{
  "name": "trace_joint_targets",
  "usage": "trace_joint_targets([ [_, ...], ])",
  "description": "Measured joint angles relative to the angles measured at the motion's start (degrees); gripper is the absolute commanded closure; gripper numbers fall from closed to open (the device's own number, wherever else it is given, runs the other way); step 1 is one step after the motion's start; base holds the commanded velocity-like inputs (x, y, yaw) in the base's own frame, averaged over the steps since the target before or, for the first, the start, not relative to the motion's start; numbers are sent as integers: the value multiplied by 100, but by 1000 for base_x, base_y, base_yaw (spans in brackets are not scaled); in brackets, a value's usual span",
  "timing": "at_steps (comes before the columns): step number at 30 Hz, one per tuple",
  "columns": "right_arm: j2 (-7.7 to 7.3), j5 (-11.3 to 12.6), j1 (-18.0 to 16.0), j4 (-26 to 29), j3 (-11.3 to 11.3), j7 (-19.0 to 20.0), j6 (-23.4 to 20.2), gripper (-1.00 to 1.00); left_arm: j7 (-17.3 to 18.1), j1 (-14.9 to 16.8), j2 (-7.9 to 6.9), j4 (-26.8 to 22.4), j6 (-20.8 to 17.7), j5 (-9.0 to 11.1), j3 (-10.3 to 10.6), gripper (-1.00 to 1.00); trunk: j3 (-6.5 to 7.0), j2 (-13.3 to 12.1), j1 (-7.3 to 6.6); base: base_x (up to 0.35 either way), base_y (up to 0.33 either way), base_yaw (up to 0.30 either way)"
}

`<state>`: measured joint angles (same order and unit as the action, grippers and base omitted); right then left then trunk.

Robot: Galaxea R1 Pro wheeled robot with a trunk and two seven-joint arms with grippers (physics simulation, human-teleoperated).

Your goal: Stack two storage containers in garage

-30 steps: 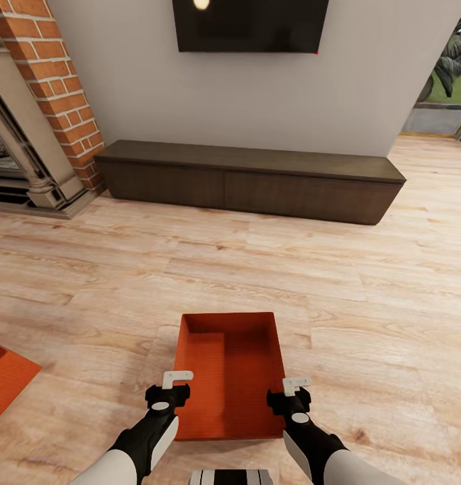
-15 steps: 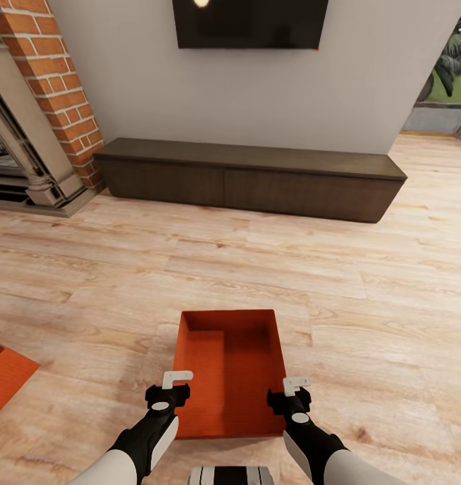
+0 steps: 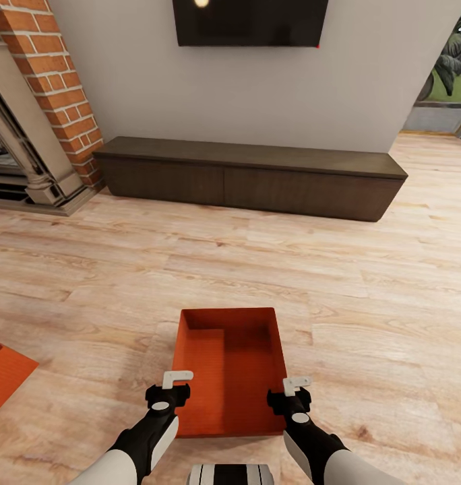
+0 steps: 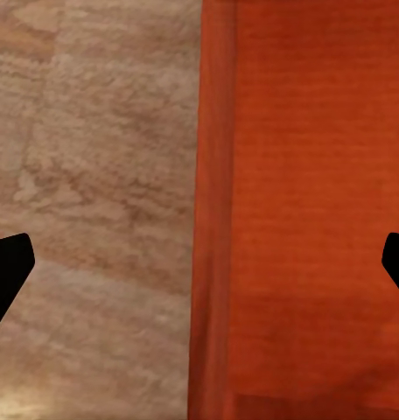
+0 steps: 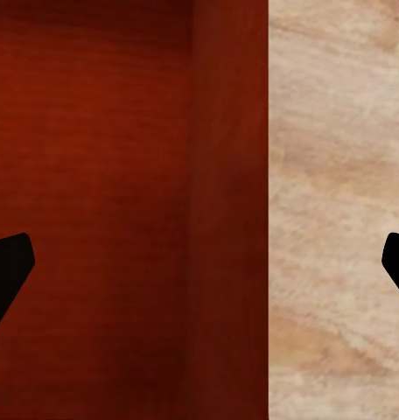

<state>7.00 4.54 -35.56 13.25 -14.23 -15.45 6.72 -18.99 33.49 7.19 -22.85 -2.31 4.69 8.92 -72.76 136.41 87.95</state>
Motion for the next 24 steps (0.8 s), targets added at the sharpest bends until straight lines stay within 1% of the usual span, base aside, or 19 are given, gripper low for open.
trace_joint_targets([
  [24,-26,7,0,0,0,0,8,-100,0,-2,-2,0,0,0,-7,-100,0,0,0,0,0,0],
])
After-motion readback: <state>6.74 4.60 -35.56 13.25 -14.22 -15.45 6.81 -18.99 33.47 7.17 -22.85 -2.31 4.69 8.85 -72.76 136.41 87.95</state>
